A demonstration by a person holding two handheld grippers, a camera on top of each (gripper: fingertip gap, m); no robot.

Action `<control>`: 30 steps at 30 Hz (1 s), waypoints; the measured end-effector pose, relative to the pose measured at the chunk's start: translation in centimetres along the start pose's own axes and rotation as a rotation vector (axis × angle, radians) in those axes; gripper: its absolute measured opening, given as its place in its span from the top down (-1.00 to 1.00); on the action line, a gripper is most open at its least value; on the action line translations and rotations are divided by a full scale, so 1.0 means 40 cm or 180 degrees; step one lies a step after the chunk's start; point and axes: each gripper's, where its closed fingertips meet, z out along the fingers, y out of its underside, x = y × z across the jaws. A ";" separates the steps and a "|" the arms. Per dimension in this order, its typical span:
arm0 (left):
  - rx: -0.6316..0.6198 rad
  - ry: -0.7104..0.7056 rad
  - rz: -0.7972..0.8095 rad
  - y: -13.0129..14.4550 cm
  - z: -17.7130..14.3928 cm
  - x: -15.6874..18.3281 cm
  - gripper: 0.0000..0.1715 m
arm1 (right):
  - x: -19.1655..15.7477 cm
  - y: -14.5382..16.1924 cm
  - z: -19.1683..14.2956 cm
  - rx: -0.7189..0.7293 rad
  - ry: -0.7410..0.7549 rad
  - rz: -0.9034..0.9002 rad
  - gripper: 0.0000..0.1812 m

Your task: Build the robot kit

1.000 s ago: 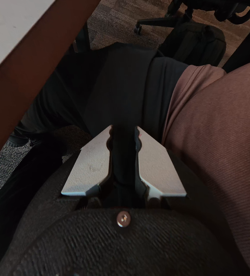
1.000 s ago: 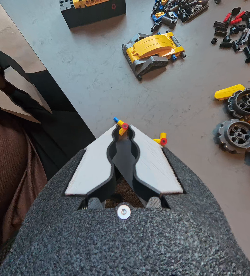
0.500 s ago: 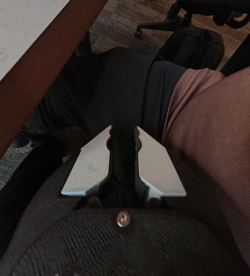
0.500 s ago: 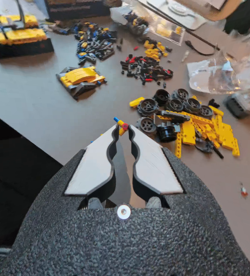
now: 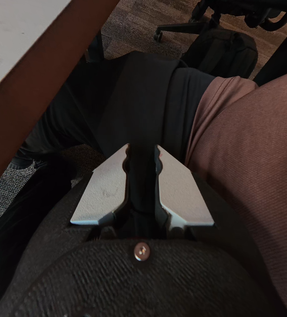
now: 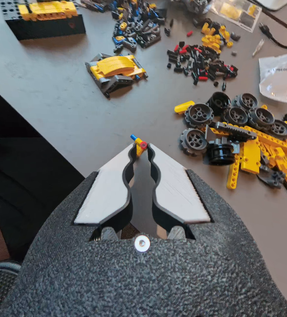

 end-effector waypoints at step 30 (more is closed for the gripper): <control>-0.0017 -0.0218 0.0090 0.003 -0.029 -0.036 0.74 | -0.149 -0.028 0.090 -0.1227 -0.1432 -0.2207 0.79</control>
